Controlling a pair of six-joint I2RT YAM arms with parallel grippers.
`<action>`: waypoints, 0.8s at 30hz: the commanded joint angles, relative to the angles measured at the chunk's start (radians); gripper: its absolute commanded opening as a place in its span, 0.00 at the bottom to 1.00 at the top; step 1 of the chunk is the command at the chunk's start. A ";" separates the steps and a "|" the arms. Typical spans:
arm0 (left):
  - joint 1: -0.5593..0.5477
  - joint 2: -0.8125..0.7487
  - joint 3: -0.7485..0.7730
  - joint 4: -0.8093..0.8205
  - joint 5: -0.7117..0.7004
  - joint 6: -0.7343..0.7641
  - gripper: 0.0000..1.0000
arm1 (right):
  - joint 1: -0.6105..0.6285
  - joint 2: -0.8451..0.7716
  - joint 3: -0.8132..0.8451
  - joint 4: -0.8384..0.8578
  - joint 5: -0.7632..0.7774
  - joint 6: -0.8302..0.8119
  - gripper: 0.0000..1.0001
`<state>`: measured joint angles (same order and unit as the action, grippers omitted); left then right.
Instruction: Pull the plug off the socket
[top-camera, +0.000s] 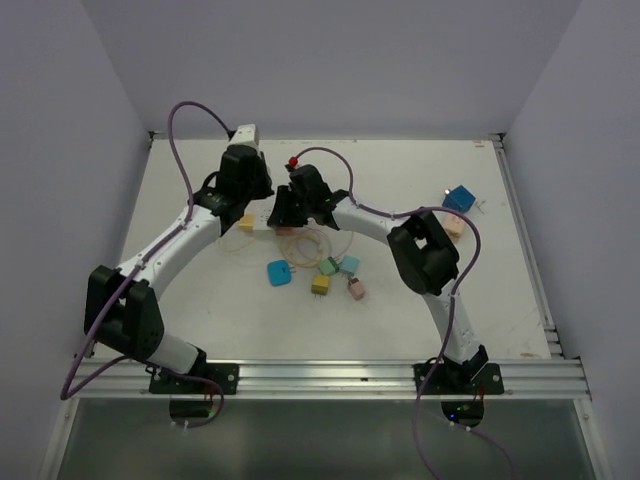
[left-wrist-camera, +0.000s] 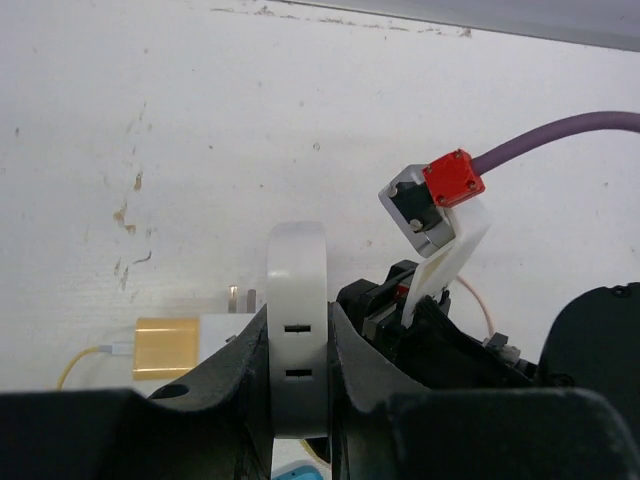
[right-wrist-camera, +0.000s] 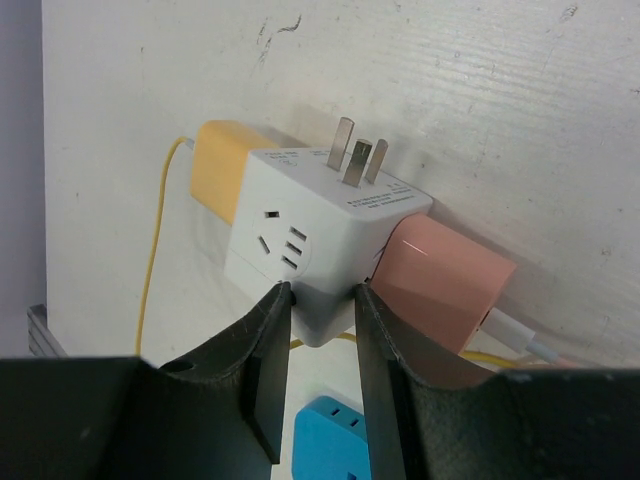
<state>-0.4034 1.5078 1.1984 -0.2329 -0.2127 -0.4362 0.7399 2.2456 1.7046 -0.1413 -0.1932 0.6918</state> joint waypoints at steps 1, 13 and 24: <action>0.023 -0.049 0.027 0.050 -0.022 -0.024 0.00 | 0.013 0.089 -0.062 -0.202 0.054 -0.044 0.34; 0.066 -0.333 -0.163 -0.072 0.191 -0.010 0.00 | 0.010 -0.119 -0.048 -0.115 -0.086 -0.110 0.44; 0.054 -0.600 -0.647 0.095 0.553 -0.182 0.02 | 0.007 -0.391 -0.167 -0.121 -0.014 -0.192 0.74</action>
<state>-0.3435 0.9432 0.6338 -0.2367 0.2394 -0.5442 0.7444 1.9713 1.5661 -0.2619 -0.2420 0.5549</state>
